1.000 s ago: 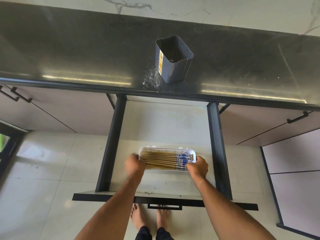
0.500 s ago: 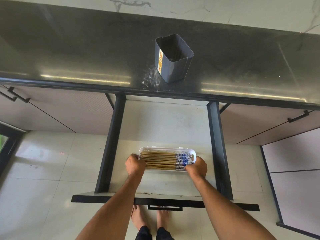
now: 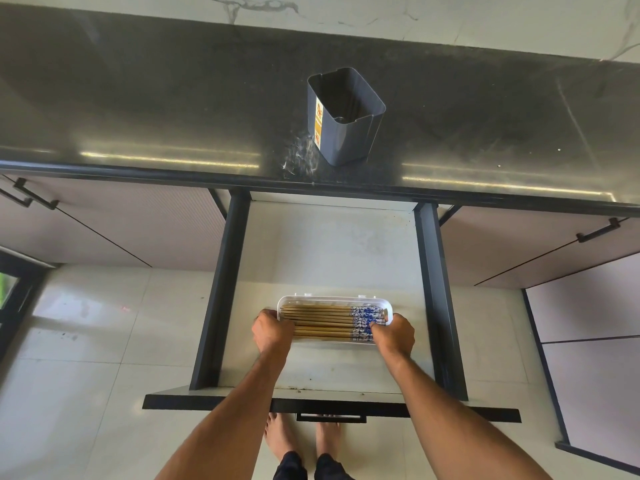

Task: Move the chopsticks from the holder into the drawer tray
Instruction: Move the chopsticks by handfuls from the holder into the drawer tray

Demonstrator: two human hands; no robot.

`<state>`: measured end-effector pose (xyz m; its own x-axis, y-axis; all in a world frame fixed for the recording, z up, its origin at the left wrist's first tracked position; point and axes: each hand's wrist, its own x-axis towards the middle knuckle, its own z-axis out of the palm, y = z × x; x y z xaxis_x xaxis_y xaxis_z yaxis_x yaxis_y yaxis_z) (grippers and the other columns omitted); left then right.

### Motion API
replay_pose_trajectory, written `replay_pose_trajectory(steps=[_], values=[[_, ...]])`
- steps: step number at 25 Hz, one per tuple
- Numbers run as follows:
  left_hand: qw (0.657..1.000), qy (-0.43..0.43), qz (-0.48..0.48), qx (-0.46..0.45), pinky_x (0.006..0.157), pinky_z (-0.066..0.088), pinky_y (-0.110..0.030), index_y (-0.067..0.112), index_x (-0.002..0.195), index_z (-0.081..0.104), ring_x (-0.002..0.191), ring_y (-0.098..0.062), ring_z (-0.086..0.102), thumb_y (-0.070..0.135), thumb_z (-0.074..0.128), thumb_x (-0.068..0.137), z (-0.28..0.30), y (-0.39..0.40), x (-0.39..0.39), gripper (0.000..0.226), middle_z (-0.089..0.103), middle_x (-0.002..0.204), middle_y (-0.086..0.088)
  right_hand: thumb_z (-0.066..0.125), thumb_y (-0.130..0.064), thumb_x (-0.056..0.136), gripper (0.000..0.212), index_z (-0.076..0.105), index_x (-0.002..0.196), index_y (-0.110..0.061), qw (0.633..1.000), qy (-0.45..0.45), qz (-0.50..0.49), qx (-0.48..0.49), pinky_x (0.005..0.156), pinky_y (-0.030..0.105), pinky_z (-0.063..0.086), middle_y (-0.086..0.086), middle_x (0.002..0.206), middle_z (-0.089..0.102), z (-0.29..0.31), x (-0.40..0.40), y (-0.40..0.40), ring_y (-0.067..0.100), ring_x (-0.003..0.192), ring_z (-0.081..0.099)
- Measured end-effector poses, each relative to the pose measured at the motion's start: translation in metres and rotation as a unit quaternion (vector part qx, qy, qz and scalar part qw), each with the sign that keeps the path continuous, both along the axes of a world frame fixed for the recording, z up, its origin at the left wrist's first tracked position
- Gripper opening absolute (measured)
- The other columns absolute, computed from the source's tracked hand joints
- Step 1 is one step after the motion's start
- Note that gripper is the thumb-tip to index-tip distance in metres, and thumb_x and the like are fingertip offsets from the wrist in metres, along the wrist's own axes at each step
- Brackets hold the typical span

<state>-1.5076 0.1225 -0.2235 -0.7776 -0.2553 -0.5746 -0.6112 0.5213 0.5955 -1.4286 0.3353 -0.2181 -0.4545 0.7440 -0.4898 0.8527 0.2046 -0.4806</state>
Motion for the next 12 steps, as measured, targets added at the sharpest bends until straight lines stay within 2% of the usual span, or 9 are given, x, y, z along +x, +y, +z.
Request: replay_pose_trajectory(steps=[4, 8, 10, 12], values=[[1.000, 0.003, 0.006, -0.007, 0.047, 0.045, -0.018, 0.014, 0.090, 0.064, 0.068, -0.011, 0.062, 0.004, 0.066, 0.088, 0.0019, 0.0032, 0.0021, 0.011, 0.065, 0.079, -0.001, 0.071, -0.015, 0.083, 0.024, 0.070, 0.101, 0.001, 1.000, 0.003, 0.000, 0.001, 0.050, 0.022, 0.043, 0.013, 0.092, 0.074, 0.0018, 0.0002, -0.0033, 0.023, 0.072, 0.067], [1.000, 0.009, -0.003, 0.003, 0.048, 0.047, -0.017, 0.011, 0.094, 0.066, 0.069, -0.012, 0.063, 0.004, 0.062, 0.091, 0.0017, 0.0028, 0.0037, 0.008, 0.066, 0.080, -0.002, 0.070, -0.013, 0.082, 0.022, 0.070, 0.098, 0.001, 1.000, 0.002, 0.006, 0.009, 0.044, 0.018, 0.035, 0.012, 0.087, 0.073, 0.0037, -0.0001, -0.0053, 0.019, 0.065, 0.059], [1.000, 0.014, -0.012, -0.002, 0.052, 0.050, -0.020, 0.008, 0.095, 0.068, 0.070, -0.014, 0.064, 0.005, 0.059, 0.092, 0.0029, 0.0014, 0.0041, 0.010, 0.067, 0.080, -0.003, 0.070, -0.014, 0.082, 0.022, 0.071, 0.097, 0.001, 1.000, -0.001, 0.014, 0.007, 0.044, 0.018, 0.034, 0.009, 0.082, 0.070, 0.0045, 0.0005, -0.0042, 0.017, 0.062, 0.057], [1.000, 0.020, -0.017, 0.003, 0.052, 0.051, -0.021, 0.006, 0.097, 0.068, 0.071, -0.015, 0.064, 0.007, 0.060, 0.092, 0.0047, -0.0003, 0.0062, 0.010, 0.068, 0.081, -0.005, 0.070, -0.015, 0.084, 0.021, 0.070, 0.096, 0.002, 1.000, -0.006, 0.026, 0.005, 0.045, 0.019, 0.036, 0.012, 0.086, 0.072, 0.0053, 0.0020, -0.0016, 0.015, 0.061, 0.057]])
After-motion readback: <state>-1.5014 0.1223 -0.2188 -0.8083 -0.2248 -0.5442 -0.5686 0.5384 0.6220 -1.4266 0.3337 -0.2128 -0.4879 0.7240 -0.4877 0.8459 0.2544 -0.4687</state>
